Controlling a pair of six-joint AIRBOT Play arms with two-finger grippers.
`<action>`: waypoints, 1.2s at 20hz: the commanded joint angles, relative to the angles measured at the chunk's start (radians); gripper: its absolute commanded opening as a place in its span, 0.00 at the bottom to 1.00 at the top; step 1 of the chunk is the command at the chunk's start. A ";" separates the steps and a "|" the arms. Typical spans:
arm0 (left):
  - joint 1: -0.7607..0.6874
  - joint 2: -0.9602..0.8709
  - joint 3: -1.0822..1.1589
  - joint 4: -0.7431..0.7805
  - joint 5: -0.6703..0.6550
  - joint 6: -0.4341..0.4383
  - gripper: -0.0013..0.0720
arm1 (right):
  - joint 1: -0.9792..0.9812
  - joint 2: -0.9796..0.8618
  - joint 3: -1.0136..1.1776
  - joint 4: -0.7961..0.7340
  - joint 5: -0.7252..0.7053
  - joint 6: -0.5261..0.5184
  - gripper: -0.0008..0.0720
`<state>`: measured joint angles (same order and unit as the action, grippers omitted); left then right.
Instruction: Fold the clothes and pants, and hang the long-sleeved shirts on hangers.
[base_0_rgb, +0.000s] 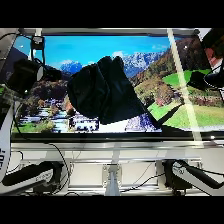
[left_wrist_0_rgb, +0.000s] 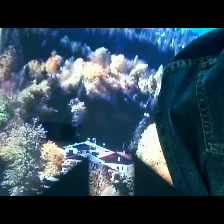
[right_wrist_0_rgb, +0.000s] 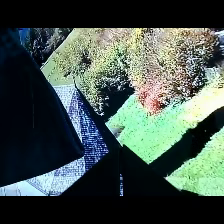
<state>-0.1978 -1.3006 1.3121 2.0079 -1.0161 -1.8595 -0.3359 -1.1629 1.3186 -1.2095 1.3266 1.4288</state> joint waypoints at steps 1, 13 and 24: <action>0.000 -0.018 0.001 -0.003 0.014 0.005 0.07 | 0.000 -0.047 -0.009 0.032 0.005 -0.002 0.05; 0.170 -0.183 0.000 -0.955 0.065 0.354 0.07 | 0.000 -0.055 -0.009 0.028 -0.010 -0.037 0.05; 0.298 -0.318 0.000 -1.047 0.047 0.435 0.97 | 0.000 -0.056 -0.009 0.024 -0.029 -0.089 0.09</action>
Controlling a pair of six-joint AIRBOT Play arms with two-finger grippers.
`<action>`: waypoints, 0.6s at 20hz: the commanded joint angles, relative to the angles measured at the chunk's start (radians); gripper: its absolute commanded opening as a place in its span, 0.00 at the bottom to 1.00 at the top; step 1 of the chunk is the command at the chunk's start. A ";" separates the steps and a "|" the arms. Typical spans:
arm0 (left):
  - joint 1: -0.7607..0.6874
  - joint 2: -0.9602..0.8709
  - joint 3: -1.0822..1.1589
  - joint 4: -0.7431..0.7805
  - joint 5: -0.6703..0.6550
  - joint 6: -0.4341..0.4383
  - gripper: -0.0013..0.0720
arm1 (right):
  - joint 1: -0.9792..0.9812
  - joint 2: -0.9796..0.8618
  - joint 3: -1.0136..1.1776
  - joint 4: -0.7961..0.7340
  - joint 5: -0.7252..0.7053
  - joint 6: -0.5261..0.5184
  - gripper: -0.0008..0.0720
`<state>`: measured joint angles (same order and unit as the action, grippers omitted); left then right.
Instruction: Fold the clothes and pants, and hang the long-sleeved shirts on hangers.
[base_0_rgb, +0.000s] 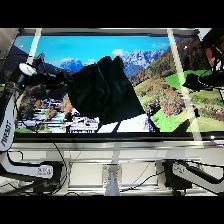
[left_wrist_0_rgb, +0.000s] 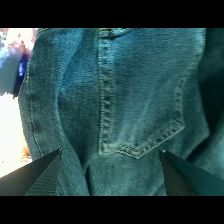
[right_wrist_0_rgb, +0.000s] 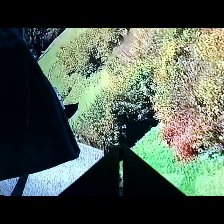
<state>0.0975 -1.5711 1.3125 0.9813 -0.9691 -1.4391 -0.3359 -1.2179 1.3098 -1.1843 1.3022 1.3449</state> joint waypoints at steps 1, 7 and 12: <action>0.003 -0.070 -0.001 -0.021 0.000 0.014 0.97 | 0.000 -0.001 0.000 -0.001 -0.005 -0.005 0.23; 0.012 -0.128 0.003 -0.021 0.053 0.015 0.97 | 0.000 -0.001 0.000 -0.001 -0.013 -0.005 0.34; 0.017 -0.129 0.006 0.083 0.061 0.014 0.97 | 0.000 -0.001 0.000 -0.001 -0.032 -0.004 0.34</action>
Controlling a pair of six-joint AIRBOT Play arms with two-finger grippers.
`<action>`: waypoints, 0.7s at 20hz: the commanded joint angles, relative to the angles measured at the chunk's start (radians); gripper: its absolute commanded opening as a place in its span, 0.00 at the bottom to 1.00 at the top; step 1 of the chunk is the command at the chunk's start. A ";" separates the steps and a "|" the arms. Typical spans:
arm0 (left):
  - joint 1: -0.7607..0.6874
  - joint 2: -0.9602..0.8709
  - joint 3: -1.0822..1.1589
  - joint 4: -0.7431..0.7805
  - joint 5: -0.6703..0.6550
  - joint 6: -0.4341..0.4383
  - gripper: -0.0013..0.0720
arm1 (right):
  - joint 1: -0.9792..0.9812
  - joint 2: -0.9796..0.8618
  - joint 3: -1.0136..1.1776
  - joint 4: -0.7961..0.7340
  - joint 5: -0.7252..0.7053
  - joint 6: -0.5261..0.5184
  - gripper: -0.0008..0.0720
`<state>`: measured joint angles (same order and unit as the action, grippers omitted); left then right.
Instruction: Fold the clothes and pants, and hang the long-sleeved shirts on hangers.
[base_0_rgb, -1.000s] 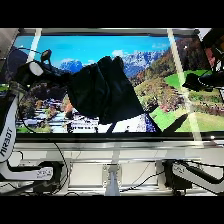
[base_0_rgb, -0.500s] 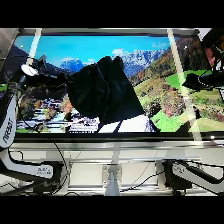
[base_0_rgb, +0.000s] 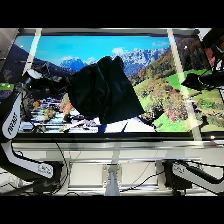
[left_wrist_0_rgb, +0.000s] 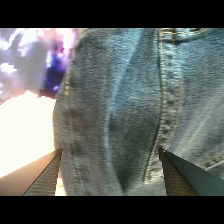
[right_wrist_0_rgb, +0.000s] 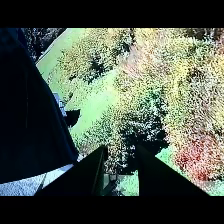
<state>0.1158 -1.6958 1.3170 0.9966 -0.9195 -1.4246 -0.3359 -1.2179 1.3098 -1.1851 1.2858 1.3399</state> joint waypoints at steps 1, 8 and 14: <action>-0.008 -0.005 0.002 0.082 0.012 0.000 0.95 | 0.000 -0.001 0.000 0.001 -0.025 0.001 0.34; -0.043 -0.007 0.002 0.103 0.026 0.002 0.07 | 0.000 -0.001 0.000 0.002 -0.033 0.001 0.34; -0.051 0.043 0.002 0.104 0.000 0.013 0.07 | 0.000 0.000 0.000 0.000 -0.039 0.001 0.34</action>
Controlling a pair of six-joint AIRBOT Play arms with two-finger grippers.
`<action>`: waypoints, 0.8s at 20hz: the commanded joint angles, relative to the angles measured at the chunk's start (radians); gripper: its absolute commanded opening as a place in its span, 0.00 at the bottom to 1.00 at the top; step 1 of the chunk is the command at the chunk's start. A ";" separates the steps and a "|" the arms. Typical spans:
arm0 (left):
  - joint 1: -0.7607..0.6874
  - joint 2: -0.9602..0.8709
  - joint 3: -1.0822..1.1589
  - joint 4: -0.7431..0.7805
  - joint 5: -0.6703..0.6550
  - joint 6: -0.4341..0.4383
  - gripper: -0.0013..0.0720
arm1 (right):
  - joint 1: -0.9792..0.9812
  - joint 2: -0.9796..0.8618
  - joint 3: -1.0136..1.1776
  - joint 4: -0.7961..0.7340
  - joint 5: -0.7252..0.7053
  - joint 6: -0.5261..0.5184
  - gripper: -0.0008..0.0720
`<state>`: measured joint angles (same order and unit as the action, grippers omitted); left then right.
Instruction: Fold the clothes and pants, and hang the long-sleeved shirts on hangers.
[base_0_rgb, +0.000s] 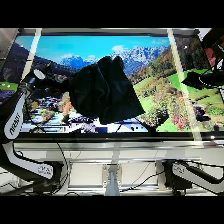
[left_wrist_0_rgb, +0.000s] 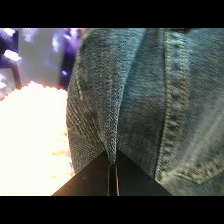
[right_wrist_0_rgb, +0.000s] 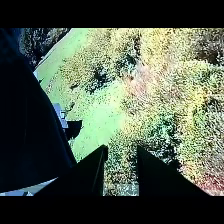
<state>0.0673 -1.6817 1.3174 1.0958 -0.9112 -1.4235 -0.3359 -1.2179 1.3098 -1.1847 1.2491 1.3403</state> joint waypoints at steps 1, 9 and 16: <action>-0.002 0.056 0.001 0.008 -0.001 0.039 0.07 | 0.000 0.000 0.000 0.000 -0.002 0.001 0.34; 0.009 0.428 0.001 0.094 -0.057 0.040 0.07 | 0.000 0.000 0.000 0.045 0.004 0.001 0.33; 0.002 0.612 -0.159 0.093 -0.323 -0.051 0.07 | 0.000 0.000 0.000 0.103 0.051 0.001 0.33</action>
<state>0.0742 -1.1412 1.2400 1.1889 -1.1172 -1.4181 -0.3359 -1.2182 1.3098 -1.1152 1.2793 1.3407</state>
